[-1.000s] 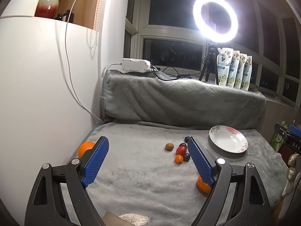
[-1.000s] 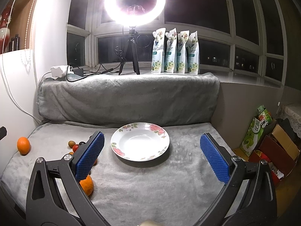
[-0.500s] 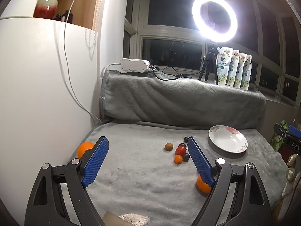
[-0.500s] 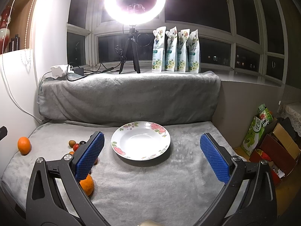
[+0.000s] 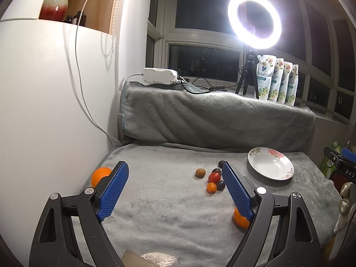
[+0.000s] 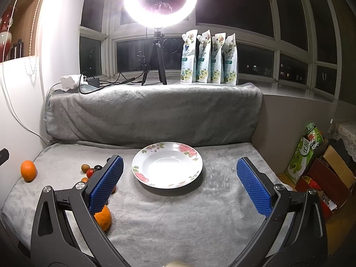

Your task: Organize fruits

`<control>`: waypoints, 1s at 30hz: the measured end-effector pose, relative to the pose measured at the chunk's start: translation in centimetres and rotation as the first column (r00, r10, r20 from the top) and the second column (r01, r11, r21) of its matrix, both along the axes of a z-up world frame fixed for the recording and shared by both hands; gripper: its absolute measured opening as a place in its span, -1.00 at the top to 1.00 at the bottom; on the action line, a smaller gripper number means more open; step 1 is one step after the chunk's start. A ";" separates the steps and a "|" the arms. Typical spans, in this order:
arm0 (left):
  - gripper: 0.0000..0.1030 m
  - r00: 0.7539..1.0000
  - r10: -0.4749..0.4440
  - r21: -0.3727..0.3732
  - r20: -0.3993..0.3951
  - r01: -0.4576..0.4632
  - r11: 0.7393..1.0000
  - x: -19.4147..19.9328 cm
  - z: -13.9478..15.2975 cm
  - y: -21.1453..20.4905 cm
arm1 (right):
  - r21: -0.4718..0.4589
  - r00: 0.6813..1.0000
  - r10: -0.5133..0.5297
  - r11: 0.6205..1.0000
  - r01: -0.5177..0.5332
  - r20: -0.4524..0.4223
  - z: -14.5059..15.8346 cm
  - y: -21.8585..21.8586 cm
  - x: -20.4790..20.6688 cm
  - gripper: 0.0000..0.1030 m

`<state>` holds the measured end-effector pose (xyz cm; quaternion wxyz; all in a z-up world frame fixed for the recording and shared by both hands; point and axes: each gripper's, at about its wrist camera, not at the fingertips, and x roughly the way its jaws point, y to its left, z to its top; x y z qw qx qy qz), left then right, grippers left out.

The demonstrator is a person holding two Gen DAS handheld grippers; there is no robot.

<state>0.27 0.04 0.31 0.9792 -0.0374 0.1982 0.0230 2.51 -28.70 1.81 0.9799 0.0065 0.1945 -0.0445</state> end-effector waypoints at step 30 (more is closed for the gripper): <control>-0.67 0.999 -0.036 -0.010 -0.040 0.035 0.999 0.5 -1.1 -0.4 | 0.060 0.995 0.063 0.996 -0.058 -0.079 -1.1 -0.1 0.9 -1.00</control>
